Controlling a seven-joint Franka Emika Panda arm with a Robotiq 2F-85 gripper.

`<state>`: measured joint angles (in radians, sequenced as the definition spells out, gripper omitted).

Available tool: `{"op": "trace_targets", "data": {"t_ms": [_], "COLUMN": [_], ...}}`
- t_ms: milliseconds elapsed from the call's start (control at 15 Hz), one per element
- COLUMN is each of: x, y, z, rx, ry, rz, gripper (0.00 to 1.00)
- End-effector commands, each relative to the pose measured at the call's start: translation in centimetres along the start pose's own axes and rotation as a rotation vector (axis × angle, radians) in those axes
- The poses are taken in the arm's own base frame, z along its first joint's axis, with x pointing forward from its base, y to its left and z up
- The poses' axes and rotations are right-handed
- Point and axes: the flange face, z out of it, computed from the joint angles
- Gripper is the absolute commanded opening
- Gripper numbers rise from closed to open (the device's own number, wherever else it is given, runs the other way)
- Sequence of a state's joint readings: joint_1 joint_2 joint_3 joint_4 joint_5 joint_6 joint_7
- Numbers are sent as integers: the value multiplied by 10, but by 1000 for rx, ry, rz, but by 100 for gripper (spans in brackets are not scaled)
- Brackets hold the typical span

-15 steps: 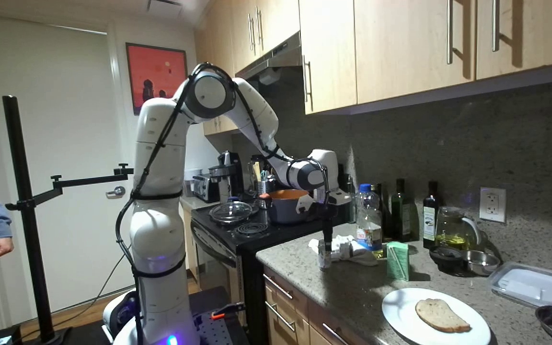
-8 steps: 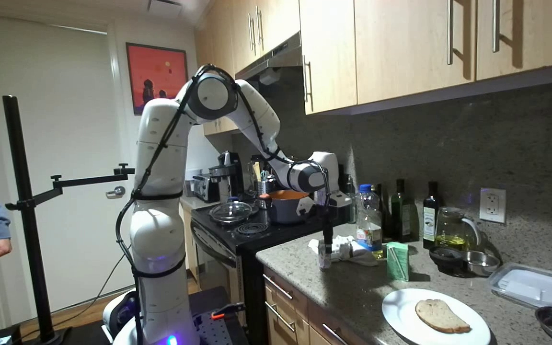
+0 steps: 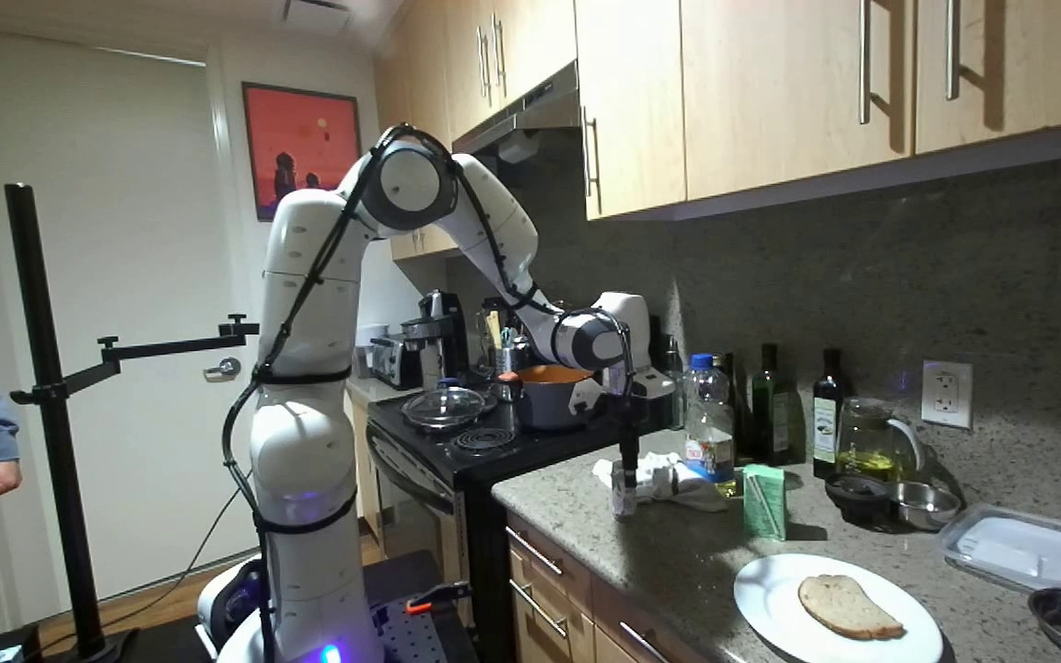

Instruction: Pour contents from the bottle onto the bread

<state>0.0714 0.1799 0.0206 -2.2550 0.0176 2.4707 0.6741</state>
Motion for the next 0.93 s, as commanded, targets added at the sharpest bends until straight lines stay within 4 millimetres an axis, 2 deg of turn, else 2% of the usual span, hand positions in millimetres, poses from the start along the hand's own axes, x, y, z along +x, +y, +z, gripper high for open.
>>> {"op": "trace_targets", "data": {"t_ms": [0,200,400,667,867], "x": [-16,-28,-25,-34,-44], "y": [-5,-12,-2,3,0], "z": [-4,4,14,31,38], "rx": [-8,8,3,-58,-72], "ry": [14,124,246,313,336], "rz": [1,50,144,248,273], "gripper": [100,100,100,100,100]}}
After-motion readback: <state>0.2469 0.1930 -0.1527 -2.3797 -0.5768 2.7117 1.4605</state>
